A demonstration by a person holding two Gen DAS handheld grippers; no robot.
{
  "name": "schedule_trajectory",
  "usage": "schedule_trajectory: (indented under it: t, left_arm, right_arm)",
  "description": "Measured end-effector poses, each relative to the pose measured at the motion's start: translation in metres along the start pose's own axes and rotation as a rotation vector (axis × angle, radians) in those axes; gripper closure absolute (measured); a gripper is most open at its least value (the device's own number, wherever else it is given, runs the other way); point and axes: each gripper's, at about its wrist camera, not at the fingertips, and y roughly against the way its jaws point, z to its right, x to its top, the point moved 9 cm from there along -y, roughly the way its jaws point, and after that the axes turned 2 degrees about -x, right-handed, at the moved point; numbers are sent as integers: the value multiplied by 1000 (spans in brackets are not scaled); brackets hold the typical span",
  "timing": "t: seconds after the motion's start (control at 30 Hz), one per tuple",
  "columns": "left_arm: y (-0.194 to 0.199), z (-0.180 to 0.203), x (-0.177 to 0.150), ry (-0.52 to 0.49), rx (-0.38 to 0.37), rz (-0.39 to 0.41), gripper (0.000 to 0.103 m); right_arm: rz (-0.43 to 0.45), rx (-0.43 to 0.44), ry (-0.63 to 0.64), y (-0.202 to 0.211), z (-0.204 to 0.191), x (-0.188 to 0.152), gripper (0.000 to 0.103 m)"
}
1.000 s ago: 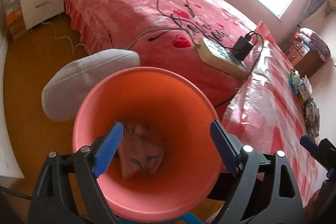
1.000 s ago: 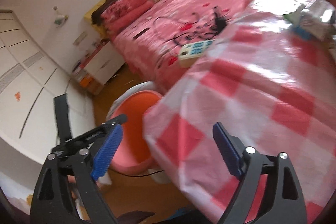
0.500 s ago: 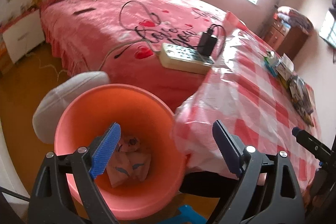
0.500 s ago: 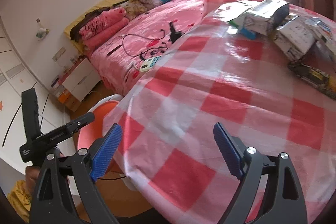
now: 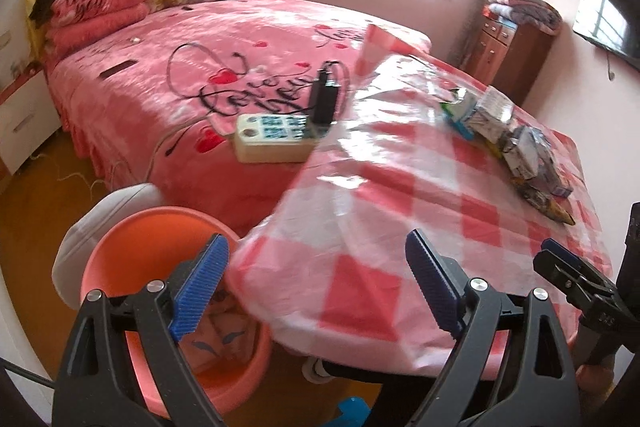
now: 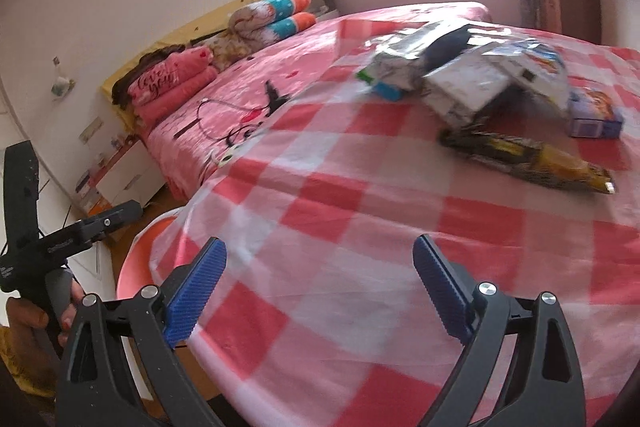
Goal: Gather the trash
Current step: 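Move both open tools back from the bucket to the trash pile, then grasp the strawberry yogurt pouch with the left tool while the right tool grasps the blue tissue box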
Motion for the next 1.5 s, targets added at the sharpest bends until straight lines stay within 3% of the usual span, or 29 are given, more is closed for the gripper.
schedule_trajectory:
  t: [0.5, 0.93, 1.27, 1.5]
  left_arm:
    - [-9, 120, 26, -230, -64, 30, 13]
    - [-27, 215, 26, -361, -168, 8, 13]
    - [-57, 280, 31, -480, -210, -21, 13]
    - [-79, 335, 42, -669, -195, -8, 13]
  right_arm:
    - [86, -13, -154, 42, 72, 25, 10]
    - [150, -104, -315, 74, 162, 33, 10]
    - [135, -159, -391, 78, 214, 41, 10]
    - [118, -153, -469, 78, 242, 66, 10]
